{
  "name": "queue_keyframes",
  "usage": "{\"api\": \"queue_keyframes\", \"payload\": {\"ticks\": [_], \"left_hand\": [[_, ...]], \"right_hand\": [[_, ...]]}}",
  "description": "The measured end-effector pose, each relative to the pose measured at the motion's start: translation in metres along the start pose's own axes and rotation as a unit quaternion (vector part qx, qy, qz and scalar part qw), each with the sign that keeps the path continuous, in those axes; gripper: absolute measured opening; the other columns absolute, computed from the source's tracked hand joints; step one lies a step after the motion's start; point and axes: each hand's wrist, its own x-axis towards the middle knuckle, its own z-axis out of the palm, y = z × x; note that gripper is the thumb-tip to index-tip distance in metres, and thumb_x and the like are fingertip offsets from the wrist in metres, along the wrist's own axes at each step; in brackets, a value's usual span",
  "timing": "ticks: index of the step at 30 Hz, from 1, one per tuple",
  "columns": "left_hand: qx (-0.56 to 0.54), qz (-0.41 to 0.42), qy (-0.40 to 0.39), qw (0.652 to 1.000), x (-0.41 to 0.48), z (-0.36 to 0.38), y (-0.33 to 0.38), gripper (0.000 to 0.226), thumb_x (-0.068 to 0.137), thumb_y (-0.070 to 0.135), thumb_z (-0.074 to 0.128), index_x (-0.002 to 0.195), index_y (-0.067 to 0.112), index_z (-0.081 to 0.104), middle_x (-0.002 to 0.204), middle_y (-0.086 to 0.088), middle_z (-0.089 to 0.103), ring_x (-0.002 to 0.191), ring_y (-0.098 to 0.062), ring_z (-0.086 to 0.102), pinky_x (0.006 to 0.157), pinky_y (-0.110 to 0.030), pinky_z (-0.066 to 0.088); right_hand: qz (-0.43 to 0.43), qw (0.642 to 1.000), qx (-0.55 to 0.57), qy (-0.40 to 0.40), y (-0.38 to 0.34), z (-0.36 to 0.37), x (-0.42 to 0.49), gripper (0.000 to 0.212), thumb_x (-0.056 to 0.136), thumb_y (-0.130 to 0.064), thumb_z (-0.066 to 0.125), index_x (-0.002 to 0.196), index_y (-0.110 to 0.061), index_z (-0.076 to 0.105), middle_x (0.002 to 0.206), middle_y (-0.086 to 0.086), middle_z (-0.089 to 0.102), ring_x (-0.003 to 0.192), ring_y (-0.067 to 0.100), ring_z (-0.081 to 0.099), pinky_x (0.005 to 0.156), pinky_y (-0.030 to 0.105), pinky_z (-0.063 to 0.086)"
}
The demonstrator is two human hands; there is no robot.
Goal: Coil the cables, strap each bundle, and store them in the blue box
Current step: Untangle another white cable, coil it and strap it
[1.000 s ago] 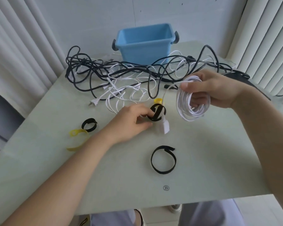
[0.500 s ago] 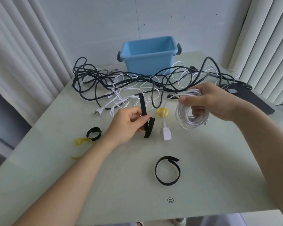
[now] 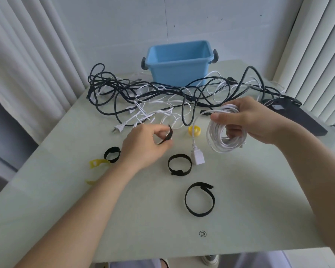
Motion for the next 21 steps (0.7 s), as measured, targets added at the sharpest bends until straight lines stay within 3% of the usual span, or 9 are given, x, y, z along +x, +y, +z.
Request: {"api": "queue_keyframes", "payload": {"ticks": [2, 4, 7, 11, 15, 18, 21], "left_hand": [[0.008, 0.032, 0.003, 0.999, -0.002, -0.004, 0.003, 0.043, 0.072, 0.034, 0.068, 0.115, 0.037, 0.068, 0.103, 0.017, 0.061, 0.083, -0.001, 0.054, 0.078, -0.029, 0.051], [-0.041, 0.113, -0.023, 0.992, -0.004, -0.013, 0.009, 0.037, 0.066, 0.021, 0.062, 0.102, 0.03, 0.068, 0.101, 0.011, 0.056, 0.091, -0.003, 0.051, 0.078, -0.018, 0.041], [-0.068, 0.191, -0.182, 0.962, -0.01, -0.025, 0.013, 0.039, 0.064, 0.006, 0.055, 0.09, 0.032, 0.068, 0.096, 0.009, 0.059, 0.097, -0.016, 0.053, 0.078, -0.02, 0.037], [-0.02, 0.174, -0.304, 0.936, -0.011, -0.022, 0.009, 0.051, 0.072, -0.005, 0.062, 0.103, 0.035, 0.072, 0.102, 0.016, 0.067, 0.105, -0.014, 0.053, 0.087, -0.019, 0.041], [-0.037, 0.138, -0.288, 0.947, -0.012, -0.022, 0.009, 0.031, 0.079, 0.009, 0.08, 0.099, 0.033, 0.074, 0.088, 0.013, 0.07, 0.101, -0.01, 0.06, 0.09, -0.025, 0.046], [-0.04, 0.118, -0.255, 0.959, -0.014, -0.019, 0.013, 0.014, 0.08, 0.023, 0.084, 0.088, 0.029, 0.075, 0.075, 0.008, 0.069, 0.085, -0.01, 0.063, 0.083, -0.03, 0.049], [-0.033, 0.117, -0.243, 0.962, -0.014, -0.017, 0.016, 0.01, 0.08, 0.023, 0.084, 0.084, 0.026, 0.076, 0.07, 0.004, 0.068, 0.075, -0.013, 0.063, 0.076, -0.034, 0.049]], "right_hand": [[-0.001, 1.0, 0.003, 0.001, -0.001, 0.0, 0.0, 0.032, 0.075, -0.035, 0.082, 0.057, -0.02, 0.062, 0.061, 0.008, 0.04, 0.053, 0.021, 0.037, 0.052, 0.033, 0.034], [0.001, 1.0, 0.009, 0.001, -0.001, 0.0, 0.0, 0.029, 0.074, -0.036, 0.079, 0.055, -0.021, 0.062, 0.059, 0.005, 0.04, 0.052, 0.02, 0.036, 0.052, 0.033, 0.033], [0.001, 1.0, 0.009, 0.003, -0.001, 0.0, 0.0, 0.029, 0.073, -0.036, 0.078, 0.056, -0.02, 0.062, 0.059, 0.005, 0.04, 0.051, 0.02, 0.036, 0.052, 0.033, 0.033], [0.0, 1.0, 0.005, 0.002, 0.0, 0.0, 0.001, 0.029, 0.072, -0.037, 0.079, 0.057, -0.02, 0.061, 0.059, 0.005, 0.04, 0.05, 0.019, 0.036, 0.05, 0.031, 0.034], [-0.002, 1.0, 0.006, -0.002, 0.001, 0.001, 0.001, 0.028, 0.073, -0.036, 0.079, 0.061, -0.018, 0.061, 0.06, 0.006, 0.04, 0.052, 0.02, 0.036, 0.053, 0.034, 0.034], [-0.007, 1.0, -0.004, 0.012, 0.002, 0.002, 0.002, 0.036, 0.072, -0.039, 0.079, 0.072, -0.008, 0.061, 0.065, 0.012, 0.041, 0.054, 0.023, 0.037, 0.055, 0.035, 0.036], [-0.014, 1.0, -0.008, 0.022, 0.004, 0.004, 0.003, 0.043, 0.075, -0.042, 0.076, 0.079, -0.002, 0.063, 0.062, 0.013, 0.043, 0.054, 0.023, 0.04, 0.057, 0.037, 0.039]]}}
